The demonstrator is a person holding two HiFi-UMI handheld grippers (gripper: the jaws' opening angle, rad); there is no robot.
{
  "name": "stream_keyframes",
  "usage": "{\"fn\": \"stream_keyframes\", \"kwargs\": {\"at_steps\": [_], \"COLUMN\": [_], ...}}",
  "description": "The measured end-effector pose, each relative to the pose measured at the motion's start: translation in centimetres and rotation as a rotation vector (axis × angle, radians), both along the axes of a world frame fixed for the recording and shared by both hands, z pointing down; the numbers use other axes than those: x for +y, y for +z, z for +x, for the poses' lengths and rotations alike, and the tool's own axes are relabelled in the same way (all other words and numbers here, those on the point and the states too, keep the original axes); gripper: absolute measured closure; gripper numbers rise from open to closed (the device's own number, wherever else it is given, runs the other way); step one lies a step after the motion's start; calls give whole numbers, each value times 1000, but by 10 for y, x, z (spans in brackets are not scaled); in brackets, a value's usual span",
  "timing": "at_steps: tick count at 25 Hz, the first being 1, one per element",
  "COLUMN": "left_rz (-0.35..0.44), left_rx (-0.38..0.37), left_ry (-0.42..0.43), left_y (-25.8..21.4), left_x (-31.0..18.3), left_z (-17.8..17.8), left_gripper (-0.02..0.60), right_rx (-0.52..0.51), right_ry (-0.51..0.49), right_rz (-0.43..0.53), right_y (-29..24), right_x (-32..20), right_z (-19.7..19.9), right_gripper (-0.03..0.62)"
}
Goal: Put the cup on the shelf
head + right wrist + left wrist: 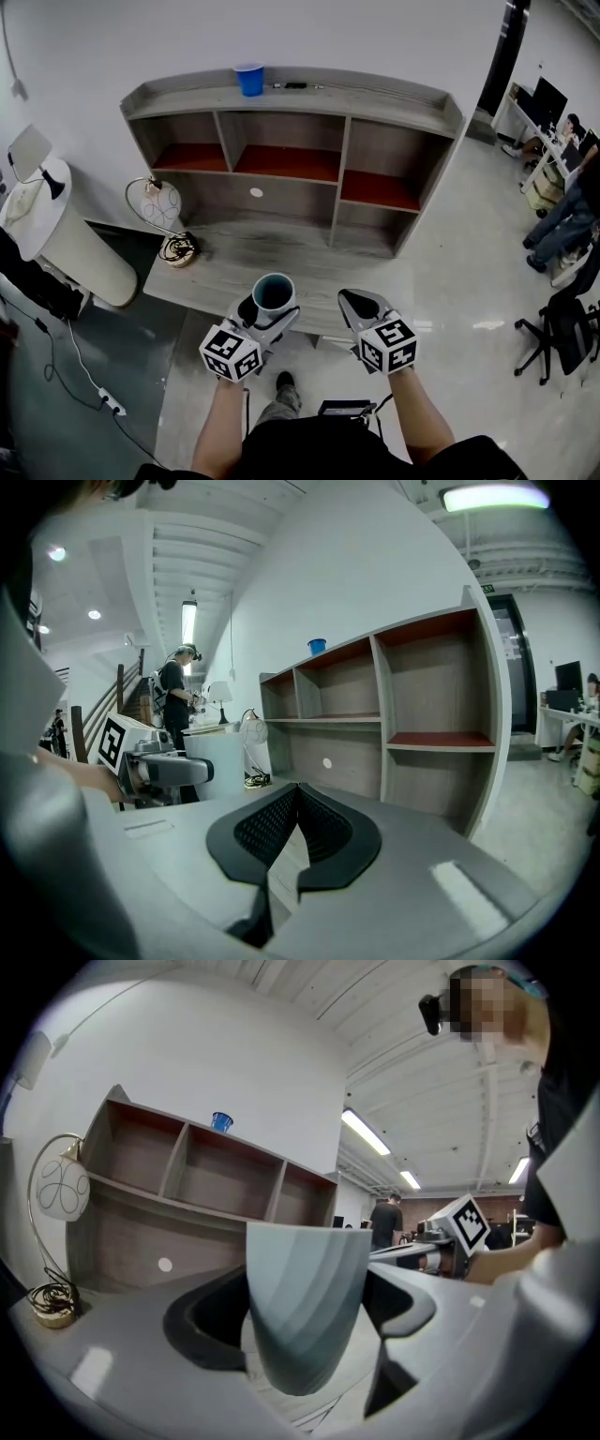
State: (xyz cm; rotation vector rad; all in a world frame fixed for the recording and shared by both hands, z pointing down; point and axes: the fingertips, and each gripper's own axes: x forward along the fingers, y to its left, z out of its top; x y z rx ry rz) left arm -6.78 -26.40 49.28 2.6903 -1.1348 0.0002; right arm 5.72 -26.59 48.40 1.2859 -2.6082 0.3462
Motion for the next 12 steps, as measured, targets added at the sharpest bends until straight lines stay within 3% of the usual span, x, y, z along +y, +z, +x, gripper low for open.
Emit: {"fn": "stream_keyframes", "kwargs": {"at_steps": [12], "left_rz": [6], "left_rx": [2], "left_ry": [79], "left_y": [-7], "left_x": [-93], "left_z": [-46], "left_gripper": [212], "right_rx": [10], "right_ry": [77], "right_rz": [1], "right_y": [-8], "right_x": [-79], "right_z": [-48], "right_gripper": [580]}}
